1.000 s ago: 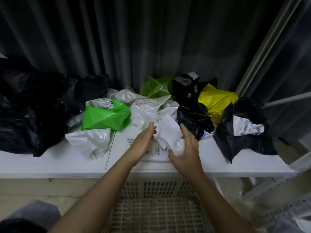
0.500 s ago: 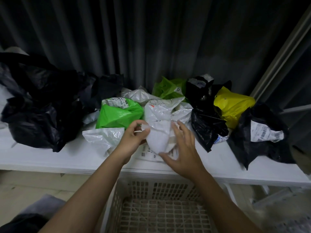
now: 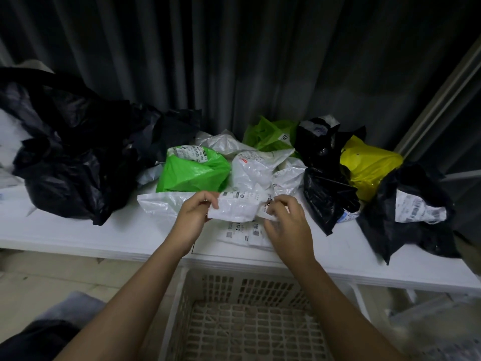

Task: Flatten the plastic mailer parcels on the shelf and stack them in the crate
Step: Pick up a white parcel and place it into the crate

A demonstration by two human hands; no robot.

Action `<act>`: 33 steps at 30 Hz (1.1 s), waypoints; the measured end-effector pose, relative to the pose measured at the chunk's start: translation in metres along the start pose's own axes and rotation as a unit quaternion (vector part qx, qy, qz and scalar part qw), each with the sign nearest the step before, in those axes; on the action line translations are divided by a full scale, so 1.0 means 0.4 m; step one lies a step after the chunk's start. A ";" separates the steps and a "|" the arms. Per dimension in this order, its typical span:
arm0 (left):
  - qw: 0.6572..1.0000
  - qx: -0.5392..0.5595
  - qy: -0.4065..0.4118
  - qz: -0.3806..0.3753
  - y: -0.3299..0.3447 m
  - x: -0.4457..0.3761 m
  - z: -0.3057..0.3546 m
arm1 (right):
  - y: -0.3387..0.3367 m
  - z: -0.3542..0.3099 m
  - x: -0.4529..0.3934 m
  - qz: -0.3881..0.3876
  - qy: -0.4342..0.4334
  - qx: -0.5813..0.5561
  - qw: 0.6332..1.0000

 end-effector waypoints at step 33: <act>0.956 -0.286 -0.035 -0.057 0.180 -0.071 -0.115 | 0.013 0.113 0.074 -0.114 -0.062 0.024 0.991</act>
Point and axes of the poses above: each hand's wrist, its own x-axis away from the middle knuckle, its own y-axis out of the palm, z = x × y, the point moved 1 cm from there along -x, towards the middle knuckle
